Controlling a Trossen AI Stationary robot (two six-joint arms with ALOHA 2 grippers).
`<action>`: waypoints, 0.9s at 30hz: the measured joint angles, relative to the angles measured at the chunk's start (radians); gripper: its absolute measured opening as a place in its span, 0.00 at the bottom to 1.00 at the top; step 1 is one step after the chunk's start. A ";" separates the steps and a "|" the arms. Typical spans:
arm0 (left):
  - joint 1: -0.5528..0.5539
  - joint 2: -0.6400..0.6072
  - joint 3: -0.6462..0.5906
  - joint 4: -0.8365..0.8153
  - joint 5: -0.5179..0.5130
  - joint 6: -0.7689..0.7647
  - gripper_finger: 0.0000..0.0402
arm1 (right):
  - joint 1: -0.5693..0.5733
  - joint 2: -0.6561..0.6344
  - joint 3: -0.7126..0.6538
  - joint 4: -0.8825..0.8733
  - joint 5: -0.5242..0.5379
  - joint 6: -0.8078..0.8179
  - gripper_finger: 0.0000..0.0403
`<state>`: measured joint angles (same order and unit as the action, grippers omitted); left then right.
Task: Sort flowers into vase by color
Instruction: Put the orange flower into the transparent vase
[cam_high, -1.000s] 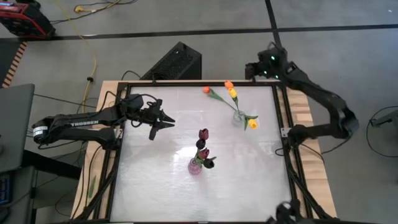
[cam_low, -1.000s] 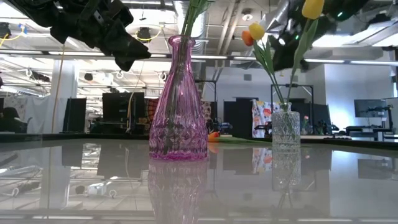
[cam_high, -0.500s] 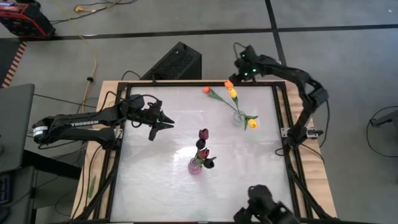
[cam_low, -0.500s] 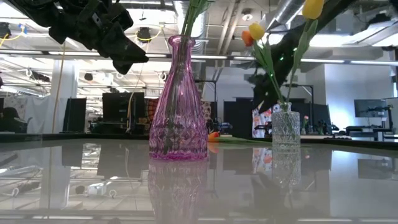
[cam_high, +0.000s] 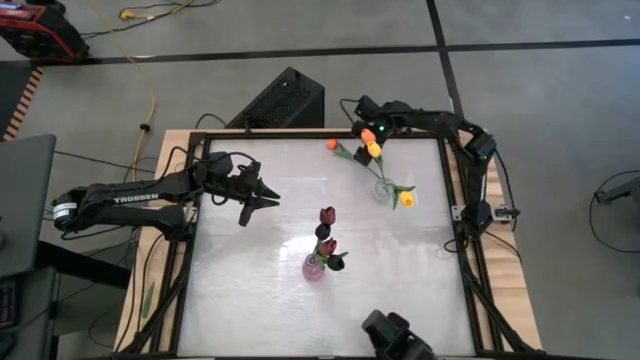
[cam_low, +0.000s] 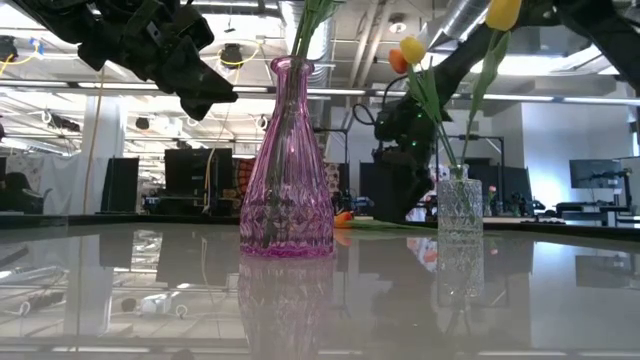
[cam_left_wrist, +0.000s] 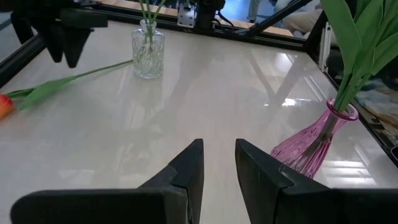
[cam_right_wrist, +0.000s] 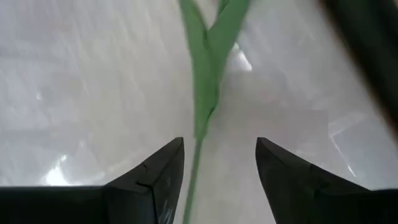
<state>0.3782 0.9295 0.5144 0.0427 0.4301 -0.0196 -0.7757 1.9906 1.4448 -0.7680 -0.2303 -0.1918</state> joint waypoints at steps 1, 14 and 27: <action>0.000 0.000 0.000 0.000 0.000 0.000 0.20 | 0.007 0.008 0.006 -0.012 0.002 -0.001 0.56; 0.000 0.000 0.000 -0.001 0.000 0.000 0.20 | 0.067 0.032 0.008 -0.045 0.067 -0.027 0.56; 0.001 0.000 0.000 -0.008 0.002 0.001 0.20 | 0.081 0.091 0.033 -0.089 0.136 -0.019 0.28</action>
<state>0.3790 0.9295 0.5144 0.0345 0.4316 -0.0183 -0.6952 2.0820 1.4783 -0.8567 -0.0946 -0.2105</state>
